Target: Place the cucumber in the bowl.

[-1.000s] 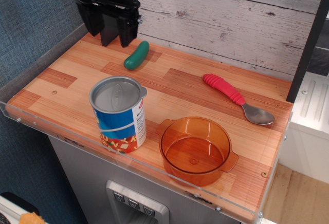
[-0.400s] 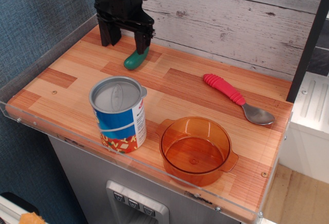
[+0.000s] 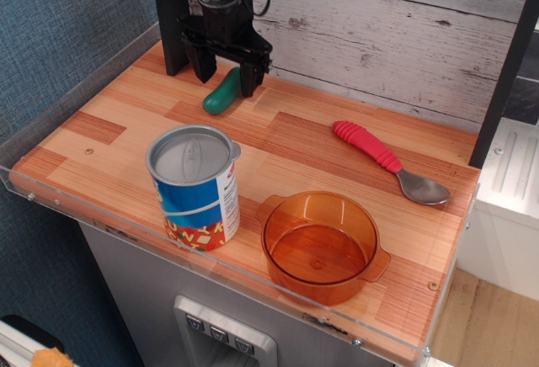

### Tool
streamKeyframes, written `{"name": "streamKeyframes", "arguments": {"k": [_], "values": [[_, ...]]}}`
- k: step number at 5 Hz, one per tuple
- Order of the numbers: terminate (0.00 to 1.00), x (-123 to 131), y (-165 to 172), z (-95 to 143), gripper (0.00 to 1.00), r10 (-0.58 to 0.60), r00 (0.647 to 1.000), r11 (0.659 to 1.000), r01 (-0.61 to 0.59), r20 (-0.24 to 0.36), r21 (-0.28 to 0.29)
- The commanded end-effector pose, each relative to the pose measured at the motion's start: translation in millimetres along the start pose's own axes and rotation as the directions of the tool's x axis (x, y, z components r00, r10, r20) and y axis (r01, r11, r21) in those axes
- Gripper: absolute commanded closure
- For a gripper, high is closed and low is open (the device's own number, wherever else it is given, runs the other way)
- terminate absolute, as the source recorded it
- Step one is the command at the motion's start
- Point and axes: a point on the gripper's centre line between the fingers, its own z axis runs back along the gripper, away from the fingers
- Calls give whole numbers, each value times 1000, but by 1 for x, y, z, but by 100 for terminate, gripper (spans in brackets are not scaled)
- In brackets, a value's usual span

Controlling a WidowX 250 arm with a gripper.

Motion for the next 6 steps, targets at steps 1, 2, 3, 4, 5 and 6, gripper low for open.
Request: {"name": "streamKeyframes", "arguments": {"k": [1, 2, 3, 4, 5, 6], "values": [[0, 13, 9, 8, 0, 17, 1000, 1000, -17, 15, 13], [0, 9, 15, 6, 0, 56, 998, 998, -56, 6, 8], [0, 6, 16, 2, 100, 82, 997, 997, -82, -3, 6], [0, 5, 18, 5, 100, 95, 995, 995, -95, 12, -15], [0, 3, 18, 19, 100, 98, 995, 995, -97, 26, -17], [0, -3, 18, 40, 100, 100, 994, 995, -100, 45, 10]]}}
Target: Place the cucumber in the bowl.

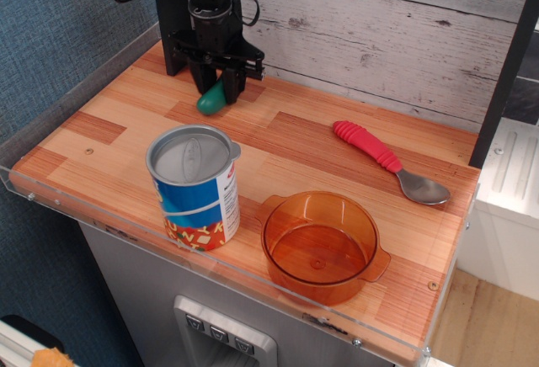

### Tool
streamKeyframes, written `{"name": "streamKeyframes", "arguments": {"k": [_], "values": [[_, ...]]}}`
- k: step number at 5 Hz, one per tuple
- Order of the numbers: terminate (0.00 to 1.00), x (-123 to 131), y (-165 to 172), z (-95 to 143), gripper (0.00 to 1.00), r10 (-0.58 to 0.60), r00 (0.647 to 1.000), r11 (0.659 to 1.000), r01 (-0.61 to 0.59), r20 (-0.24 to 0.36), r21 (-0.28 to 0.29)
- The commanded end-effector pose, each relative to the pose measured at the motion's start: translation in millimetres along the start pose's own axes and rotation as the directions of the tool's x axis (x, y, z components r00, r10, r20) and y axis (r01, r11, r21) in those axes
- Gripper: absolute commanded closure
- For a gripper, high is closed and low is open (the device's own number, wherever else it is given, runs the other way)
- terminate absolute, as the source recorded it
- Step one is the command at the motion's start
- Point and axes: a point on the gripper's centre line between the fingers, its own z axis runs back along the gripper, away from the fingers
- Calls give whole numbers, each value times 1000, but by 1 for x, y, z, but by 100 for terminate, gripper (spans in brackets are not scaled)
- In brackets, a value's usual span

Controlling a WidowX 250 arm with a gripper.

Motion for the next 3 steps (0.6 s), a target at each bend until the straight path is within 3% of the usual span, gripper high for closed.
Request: {"name": "streamKeyframes", "arguments": {"k": [1, 3], "values": [[0, -2, 8, 69, 100, 19, 994, 999, -23, 107, 33], [0, -35, -16, 101, 100, -10, 987, 1000, 6, 159, 27]]}}
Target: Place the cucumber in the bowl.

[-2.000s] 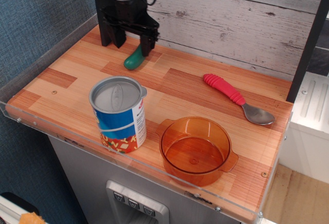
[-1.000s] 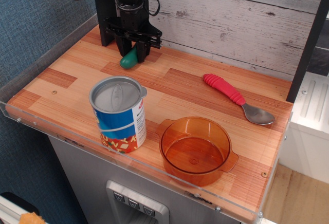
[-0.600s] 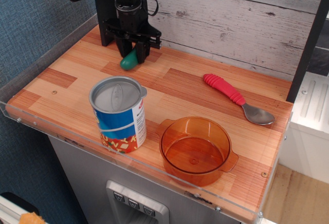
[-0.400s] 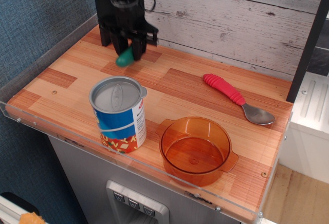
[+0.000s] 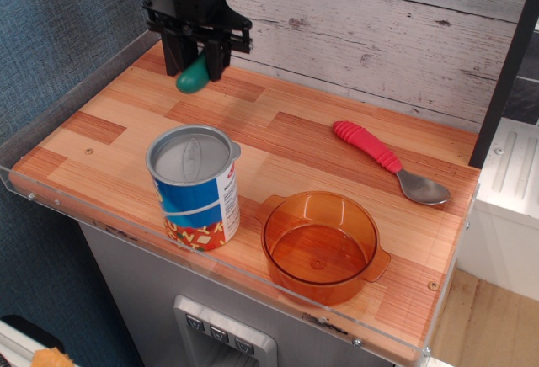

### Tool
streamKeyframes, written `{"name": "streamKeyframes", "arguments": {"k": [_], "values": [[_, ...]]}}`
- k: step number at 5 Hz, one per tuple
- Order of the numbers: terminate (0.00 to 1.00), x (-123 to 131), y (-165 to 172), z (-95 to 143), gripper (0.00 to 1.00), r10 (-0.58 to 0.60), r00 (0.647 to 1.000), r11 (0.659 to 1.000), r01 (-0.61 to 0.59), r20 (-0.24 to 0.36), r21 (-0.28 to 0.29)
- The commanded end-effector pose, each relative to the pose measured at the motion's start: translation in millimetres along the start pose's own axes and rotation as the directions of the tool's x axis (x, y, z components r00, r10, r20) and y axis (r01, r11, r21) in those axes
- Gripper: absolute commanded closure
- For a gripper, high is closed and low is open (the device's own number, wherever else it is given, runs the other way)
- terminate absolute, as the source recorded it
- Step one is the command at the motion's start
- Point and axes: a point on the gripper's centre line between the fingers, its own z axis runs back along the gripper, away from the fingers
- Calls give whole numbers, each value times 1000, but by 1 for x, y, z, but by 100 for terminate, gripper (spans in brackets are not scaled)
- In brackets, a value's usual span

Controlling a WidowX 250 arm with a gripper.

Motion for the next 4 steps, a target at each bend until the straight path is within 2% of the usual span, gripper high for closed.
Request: {"name": "streamKeyframes", "arguments": {"k": [1, 2, 4], "values": [[0, -29, -32, 51, 100, -73, 992, 997, 77, 101, -29], [0, -48, -59, 67, 100, -120, 984, 991, 126, 130, -40], [0, -74, -86, 71, 100, -149, 980, 977, 166, 128, -131]]}}
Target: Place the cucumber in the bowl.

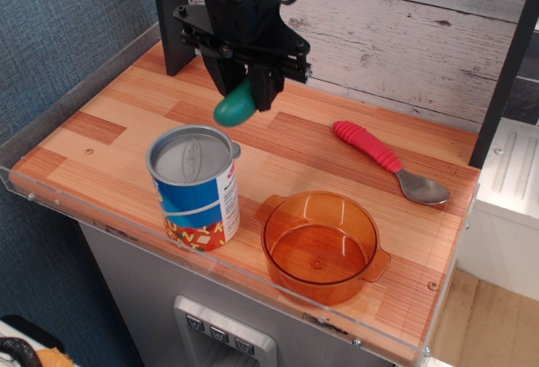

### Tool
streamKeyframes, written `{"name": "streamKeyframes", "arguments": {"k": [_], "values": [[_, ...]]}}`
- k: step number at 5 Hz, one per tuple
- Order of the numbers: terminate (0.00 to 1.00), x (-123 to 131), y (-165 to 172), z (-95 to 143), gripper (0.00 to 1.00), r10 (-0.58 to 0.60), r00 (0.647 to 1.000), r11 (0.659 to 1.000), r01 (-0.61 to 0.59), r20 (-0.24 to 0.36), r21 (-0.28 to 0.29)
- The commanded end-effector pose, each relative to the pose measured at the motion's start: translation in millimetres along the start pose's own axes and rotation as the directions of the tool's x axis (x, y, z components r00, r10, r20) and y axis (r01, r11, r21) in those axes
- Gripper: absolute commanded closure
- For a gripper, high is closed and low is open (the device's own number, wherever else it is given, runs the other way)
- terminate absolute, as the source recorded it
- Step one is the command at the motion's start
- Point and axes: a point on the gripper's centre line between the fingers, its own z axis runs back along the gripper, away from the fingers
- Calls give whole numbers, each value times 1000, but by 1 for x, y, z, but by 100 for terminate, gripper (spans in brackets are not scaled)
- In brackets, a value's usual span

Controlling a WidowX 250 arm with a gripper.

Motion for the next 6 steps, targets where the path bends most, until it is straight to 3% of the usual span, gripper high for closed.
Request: {"name": "streamKeyframes", "arguments": {"k": [1, 3, 6], "values": [[0, -21, -24, 8, 100, -77, 997, 996, 78, 30, -31], [0, -41, -50, 6, 100, -154, 988, 987, 155, 20, -34], [0, -61, -66, -18, 100, -188, 982, 982, 188, -17, -35]]}}
